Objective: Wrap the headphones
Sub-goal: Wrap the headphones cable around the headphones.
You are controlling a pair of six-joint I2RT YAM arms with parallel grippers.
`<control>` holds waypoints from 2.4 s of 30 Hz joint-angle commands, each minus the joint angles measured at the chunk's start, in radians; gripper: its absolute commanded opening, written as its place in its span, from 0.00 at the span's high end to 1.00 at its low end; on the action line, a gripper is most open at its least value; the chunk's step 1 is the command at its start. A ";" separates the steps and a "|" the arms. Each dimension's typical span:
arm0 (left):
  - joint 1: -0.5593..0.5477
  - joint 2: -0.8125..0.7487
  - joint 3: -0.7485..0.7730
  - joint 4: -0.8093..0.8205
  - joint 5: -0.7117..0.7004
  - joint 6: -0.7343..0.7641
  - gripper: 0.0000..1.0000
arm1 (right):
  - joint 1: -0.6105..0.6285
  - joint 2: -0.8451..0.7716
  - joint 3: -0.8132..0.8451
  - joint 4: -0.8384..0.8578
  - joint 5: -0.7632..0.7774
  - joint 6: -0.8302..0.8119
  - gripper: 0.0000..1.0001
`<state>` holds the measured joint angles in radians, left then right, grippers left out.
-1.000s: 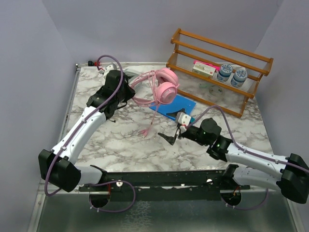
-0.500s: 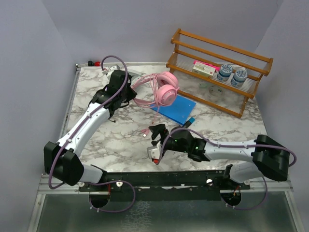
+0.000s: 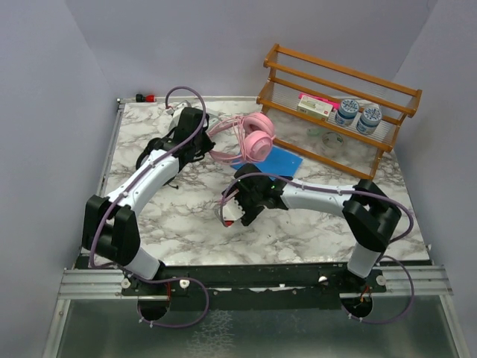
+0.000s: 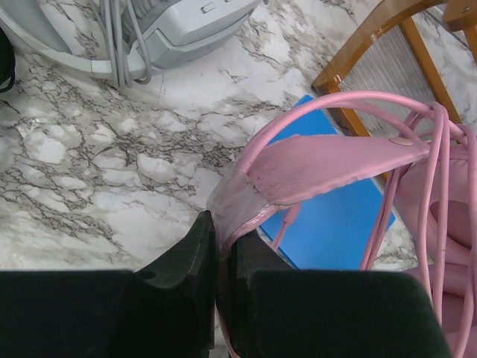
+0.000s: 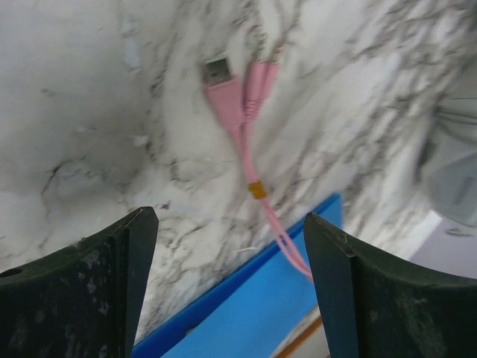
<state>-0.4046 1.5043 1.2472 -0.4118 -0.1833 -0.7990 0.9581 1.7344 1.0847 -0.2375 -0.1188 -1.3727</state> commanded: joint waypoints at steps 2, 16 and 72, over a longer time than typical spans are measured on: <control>0.030 0.061 0.040 0.166 0.076 -0.034 1.00 | -0.035 0.101 0.145 -0.316 -0.098 -0.037 0.18; 0.081 0.237 0.087 0.254 0.173 -0.034 1.00 | -0.053 0.351 0.485 -0.606 -0.163 -0.061 0.29; 0.154 0.395 0.187 0.286 0.357 0.044 1.00 | -0.067 0.458 0.723 -0.762 -0.424 -0.136 0.99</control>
<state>-0.2523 1.9320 1.3960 -0.2020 0.1081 -0.7193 0.8421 2.3528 1.9884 -1.1057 -0.4847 -1.4899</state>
